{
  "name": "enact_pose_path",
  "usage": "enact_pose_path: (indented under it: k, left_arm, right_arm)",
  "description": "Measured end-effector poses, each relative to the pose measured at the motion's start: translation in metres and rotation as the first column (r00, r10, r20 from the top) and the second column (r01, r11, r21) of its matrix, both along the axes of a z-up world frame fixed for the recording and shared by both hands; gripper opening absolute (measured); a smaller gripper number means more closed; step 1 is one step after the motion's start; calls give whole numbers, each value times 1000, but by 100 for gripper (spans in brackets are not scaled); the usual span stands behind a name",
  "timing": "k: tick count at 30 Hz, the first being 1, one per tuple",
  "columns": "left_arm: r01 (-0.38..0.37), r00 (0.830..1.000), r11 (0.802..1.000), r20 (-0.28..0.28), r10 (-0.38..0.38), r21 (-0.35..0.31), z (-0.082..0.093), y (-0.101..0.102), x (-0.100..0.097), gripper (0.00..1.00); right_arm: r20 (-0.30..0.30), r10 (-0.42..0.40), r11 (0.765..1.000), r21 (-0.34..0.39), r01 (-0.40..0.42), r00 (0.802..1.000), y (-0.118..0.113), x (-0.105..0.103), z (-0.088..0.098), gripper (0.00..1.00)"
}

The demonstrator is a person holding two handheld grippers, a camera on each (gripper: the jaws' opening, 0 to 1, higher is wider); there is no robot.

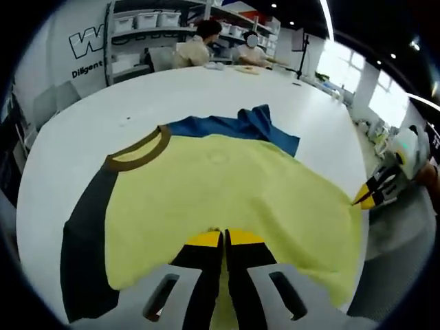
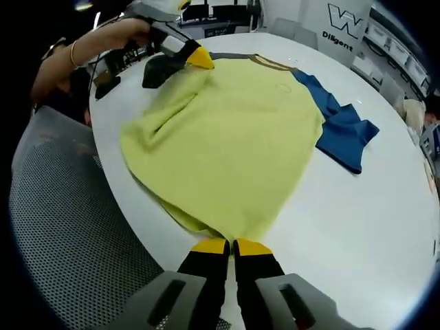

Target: Fold the garment on the visible template until the final outline fits inside the template.

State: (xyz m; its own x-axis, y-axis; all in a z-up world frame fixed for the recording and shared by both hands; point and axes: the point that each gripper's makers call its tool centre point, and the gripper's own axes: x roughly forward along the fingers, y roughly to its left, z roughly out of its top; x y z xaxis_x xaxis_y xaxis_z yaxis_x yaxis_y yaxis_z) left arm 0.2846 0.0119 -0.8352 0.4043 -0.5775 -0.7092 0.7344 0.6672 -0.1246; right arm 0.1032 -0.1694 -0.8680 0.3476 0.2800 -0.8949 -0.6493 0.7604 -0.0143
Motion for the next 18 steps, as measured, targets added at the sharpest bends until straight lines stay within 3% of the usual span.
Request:
enact_pose_path:
  k: [9,18]
  left_arm:
    - [-8,1000,998,-1,9,63,-20,3,6,0]
    - [-11,1000,995,14,10,99,-28,3,8,0]
  right_arm:
    - [-7,-7,1000,6,7,1000,0,0,-1,0]
    - [-9,-7,1000,6,7,1000,0,-1,-2,0]
